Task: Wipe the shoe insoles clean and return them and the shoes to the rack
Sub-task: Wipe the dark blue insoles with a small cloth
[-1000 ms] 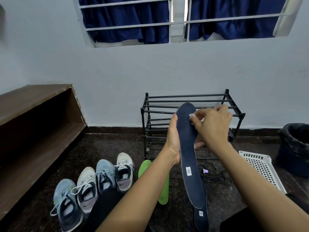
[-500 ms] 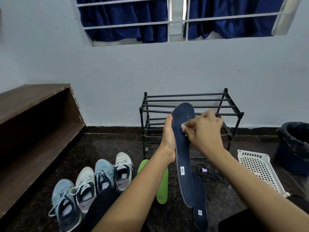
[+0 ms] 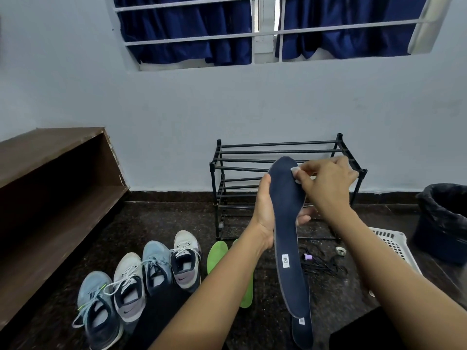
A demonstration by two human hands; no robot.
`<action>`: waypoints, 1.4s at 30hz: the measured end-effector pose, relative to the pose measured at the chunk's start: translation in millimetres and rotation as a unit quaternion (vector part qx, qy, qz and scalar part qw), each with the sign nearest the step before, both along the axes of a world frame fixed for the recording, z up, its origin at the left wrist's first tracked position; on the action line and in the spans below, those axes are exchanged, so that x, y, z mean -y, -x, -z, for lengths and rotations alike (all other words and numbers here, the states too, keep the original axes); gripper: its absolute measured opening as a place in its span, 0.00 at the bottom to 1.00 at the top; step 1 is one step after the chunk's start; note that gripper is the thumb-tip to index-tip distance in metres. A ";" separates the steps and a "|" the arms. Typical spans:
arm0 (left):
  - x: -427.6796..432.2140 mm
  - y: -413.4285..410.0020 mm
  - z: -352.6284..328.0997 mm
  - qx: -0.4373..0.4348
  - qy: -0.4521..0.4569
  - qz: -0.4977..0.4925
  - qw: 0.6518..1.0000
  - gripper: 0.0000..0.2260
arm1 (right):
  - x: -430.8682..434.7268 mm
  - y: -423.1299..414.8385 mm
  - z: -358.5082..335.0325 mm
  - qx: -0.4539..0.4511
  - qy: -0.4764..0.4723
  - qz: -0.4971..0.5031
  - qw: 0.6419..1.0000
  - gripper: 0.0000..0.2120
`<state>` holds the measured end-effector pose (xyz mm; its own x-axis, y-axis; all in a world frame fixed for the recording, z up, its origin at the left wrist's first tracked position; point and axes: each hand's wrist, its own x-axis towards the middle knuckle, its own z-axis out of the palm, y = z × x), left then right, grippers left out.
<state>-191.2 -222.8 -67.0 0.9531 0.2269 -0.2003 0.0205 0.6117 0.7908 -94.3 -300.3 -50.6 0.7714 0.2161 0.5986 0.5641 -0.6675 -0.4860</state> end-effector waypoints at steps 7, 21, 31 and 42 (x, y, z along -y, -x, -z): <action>-15.6 -3.6 4.4 0.018 0.052 -0.029 0.998 0.33 | -7.0 32.0 7.2 -0.001 0.063 -0.095 0.994 0.07; -19.7 0.0 2.3 0.011 0.063 -0.036 0.997 0.33 | -13.5 41.0 12.2 0.120 0.069 -0.081 0.987 0.06; -11.5 0.1 4.8 -0.008 0.011 -0.014 1.000 0.29 | -10.9 19.9 -2.3 -0.006 -0.032 -0.060 0.998 0.07; -54.2 3.8 0.7 -0.006 0.047 -0.100 0.994 0.30 | -22.8 70.3 16.6 0.008 0.063 -0.206 0.977 0.04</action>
